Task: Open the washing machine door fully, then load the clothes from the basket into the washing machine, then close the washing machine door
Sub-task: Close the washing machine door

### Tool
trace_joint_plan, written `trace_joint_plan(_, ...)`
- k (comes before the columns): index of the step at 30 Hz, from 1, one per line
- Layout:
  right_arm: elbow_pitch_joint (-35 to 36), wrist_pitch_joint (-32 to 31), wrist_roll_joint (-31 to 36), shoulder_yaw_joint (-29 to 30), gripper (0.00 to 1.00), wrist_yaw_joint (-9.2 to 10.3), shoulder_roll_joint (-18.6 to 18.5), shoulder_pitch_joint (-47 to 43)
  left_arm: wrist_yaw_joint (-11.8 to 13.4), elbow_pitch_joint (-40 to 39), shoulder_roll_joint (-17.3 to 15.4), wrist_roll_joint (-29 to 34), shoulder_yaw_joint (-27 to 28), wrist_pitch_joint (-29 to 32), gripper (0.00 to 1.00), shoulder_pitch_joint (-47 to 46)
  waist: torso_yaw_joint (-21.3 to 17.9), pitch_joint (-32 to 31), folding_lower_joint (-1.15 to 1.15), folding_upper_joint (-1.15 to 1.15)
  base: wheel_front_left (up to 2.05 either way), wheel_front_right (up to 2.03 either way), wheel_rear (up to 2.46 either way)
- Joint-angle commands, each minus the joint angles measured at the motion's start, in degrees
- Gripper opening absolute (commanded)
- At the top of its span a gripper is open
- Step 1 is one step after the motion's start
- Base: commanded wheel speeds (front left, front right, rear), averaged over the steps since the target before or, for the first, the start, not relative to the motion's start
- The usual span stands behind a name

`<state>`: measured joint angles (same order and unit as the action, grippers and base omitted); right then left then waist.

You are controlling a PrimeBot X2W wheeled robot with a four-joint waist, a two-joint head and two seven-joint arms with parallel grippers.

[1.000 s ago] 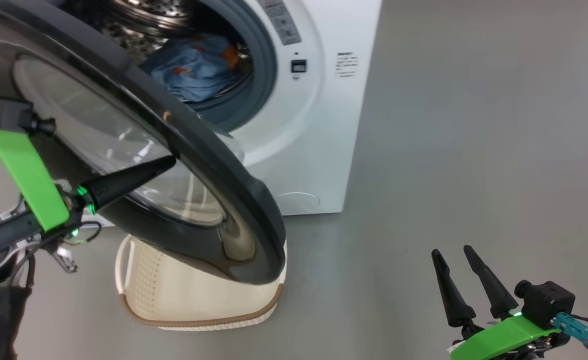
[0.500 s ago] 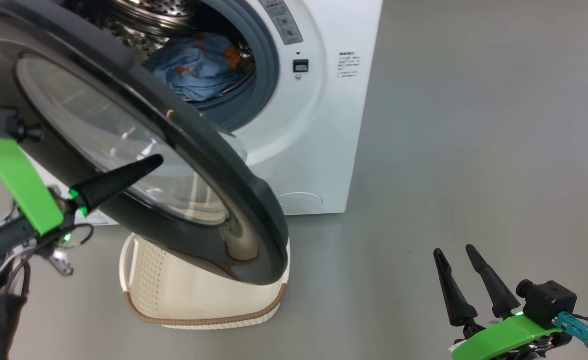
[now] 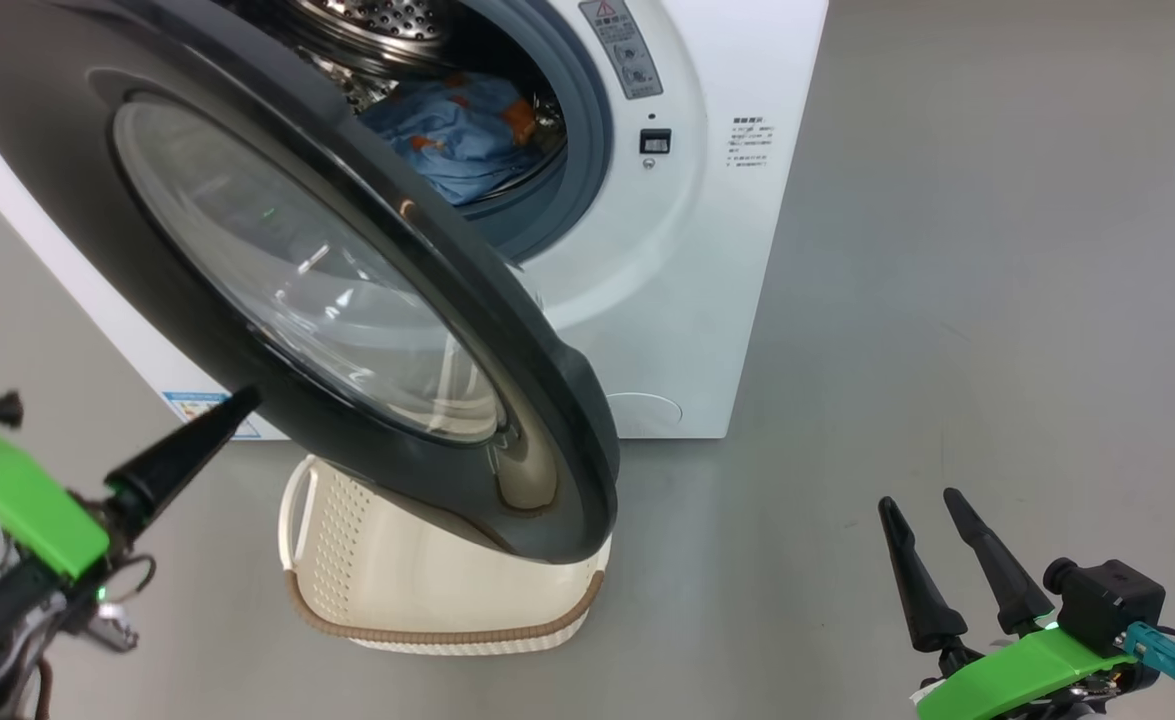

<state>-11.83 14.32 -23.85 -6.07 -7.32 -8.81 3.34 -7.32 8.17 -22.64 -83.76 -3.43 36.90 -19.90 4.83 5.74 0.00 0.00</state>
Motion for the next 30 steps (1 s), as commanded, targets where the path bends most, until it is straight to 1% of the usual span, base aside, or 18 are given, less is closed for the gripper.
trace_joint_plan(1, 1.35, 0.68, 0.56, -1.10, 1.00, -0.17, -0.63, 0.50, -0.16, -0.99, -3.01, 0.93, 2.82, -1.49, 1.00, -0.10, 0.08, 0.05, 0.00, 0.00, 0.00, 0.00, 0.00)
trace_joint_plan(11, 1.58, 0.68, 0.61, -0.59, 1.00, -0.17, -1.51, 0.60, -0.16, -1.23, -4.38, 1.67, 4.54, -14.87, 1.00, 8.60, -1.76, 0.73, 0.00, 0.00, 0.00, 0.00, 0.00)
trace_joint_plan(13, 1.62, 0.68, 0.58, -0.32, 1.00, -0.17, -1.63, 0.56, -0.16, -1.01, -5.13, 2.86, 3.91, -17.70, 1.00, 10.22, -2.31, 0.81, 0.00, 0.00, 0.00, 0.00, 0.00)
trace_joint_plan(18, 1.67, 0.68, 0.62, 0.07, 1.00, -0.17, -1.77, 0.22, -0.16, -0.33, -5.52, 3.22, 2.40, -25.01, 1.00, 13.83, -3.90, 0.78, 0.00, 0.00, 0.00, 0.00, 0.00)
trace_joint_plan(19, 1.67, 0.68, 0.62, 0.07, 1.00, -0.17, -1.77, 0.22, -0.16, -0.33, -5.52, 3.22, 2.40, -25.01, 1.00, 13.83, -3.90, 0.78, 0.00, 0.00, 0.00, 0.00, 0.00)
trace_joint_plan(25, 1.48, 0.68, 0.60, 0.51, 1.00, -0.17, -1.78, -0.05, -0.16, 1.02, -7.75, 7.70, -2.34, -35.94, 1.00, 17.39, -6.04, 0.57, 0.00, 0.00, 0.00, 0.00, 0.00)
trace_joint_plan(30, 1.45, 0.68, 0.56, 0.87, 1.00, -0.17, -1.95, -0.26, -0.17, 3.82, -9.68, 11.55, -7.82, -46.13, 1.00, 18.75, -7.58, 0.29, 0.00, 0.00, 0.00, 0.00, 0.00)
